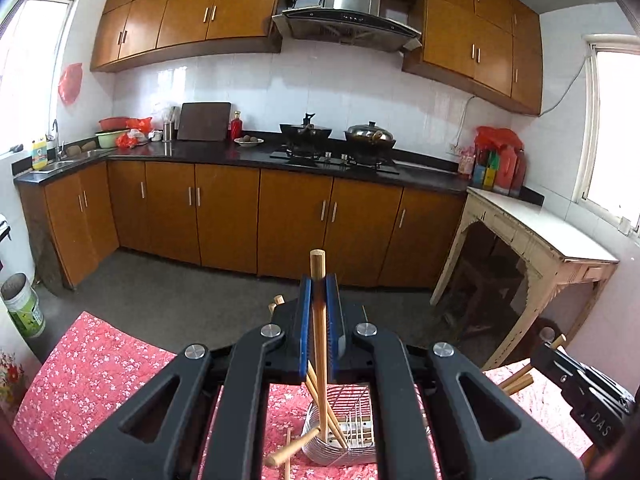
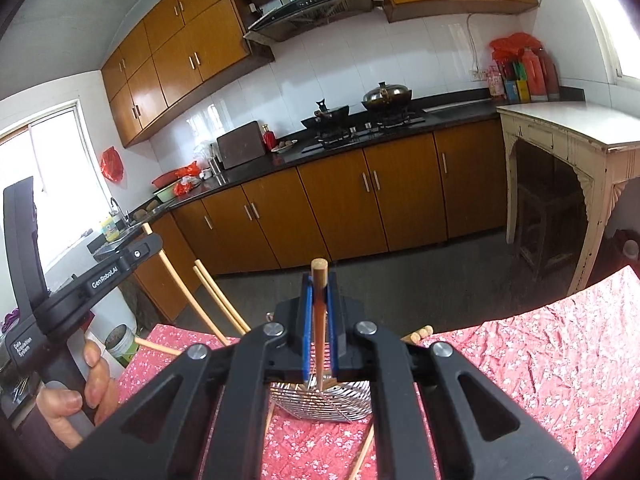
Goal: Organize utensils
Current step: 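Lower the chopsticks into the wire holder and open both tools, then move both open tools back over the remaining chopsticks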
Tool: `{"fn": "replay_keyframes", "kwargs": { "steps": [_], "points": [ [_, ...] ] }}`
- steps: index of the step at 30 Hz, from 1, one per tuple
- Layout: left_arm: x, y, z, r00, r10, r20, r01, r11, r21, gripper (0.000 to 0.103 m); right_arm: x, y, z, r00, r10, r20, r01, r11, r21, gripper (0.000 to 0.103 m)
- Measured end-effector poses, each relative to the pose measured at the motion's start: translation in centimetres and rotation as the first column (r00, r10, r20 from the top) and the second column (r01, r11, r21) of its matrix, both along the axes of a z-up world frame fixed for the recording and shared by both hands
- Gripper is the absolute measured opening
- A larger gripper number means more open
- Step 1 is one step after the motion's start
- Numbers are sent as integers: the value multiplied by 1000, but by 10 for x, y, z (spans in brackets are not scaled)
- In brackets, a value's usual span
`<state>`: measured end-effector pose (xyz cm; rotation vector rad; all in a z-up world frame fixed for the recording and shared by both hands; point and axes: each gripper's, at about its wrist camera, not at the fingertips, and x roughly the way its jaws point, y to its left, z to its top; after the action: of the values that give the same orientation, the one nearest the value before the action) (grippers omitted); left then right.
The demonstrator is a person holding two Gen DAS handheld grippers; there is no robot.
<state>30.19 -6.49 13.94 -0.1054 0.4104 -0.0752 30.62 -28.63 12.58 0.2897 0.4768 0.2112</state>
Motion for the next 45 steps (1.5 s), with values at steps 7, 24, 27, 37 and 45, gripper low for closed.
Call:
{"fn": "replay_keyframes", "kwargs": {
  "steps": [7, 24, 27, 37, 45],
  "points": [
    [1, 0, -2, 1000, 1, -21, -1, 1000, 4, 8, 6, -1, -10, 999, -31, -32, 30, 999, -23, 12],
    [-47, 26, 19, 999, 29, 25, -29, 999, 26, 39, -67, -7, 4, 993, -105, 60, 109, 992, -71, 28],
    [-63, 34, 15, 999, 27, 21, -28, 999, 34, 39, -84, -6, -6, 994, -101, 44, 104, 991, -78, 28],
    [-125, 76, -52, 997, 64, -52, -58, 993, 99, 40, -127, 2, -82, 991, -106, -84, 98, 991, -91, 32],
    [-131, 79, -143, 973, 49, -224, -23, 993, 117, 40, -122, 35, -171, 962, -79, -262, 47, 991, -127, 32]
  ]
}}
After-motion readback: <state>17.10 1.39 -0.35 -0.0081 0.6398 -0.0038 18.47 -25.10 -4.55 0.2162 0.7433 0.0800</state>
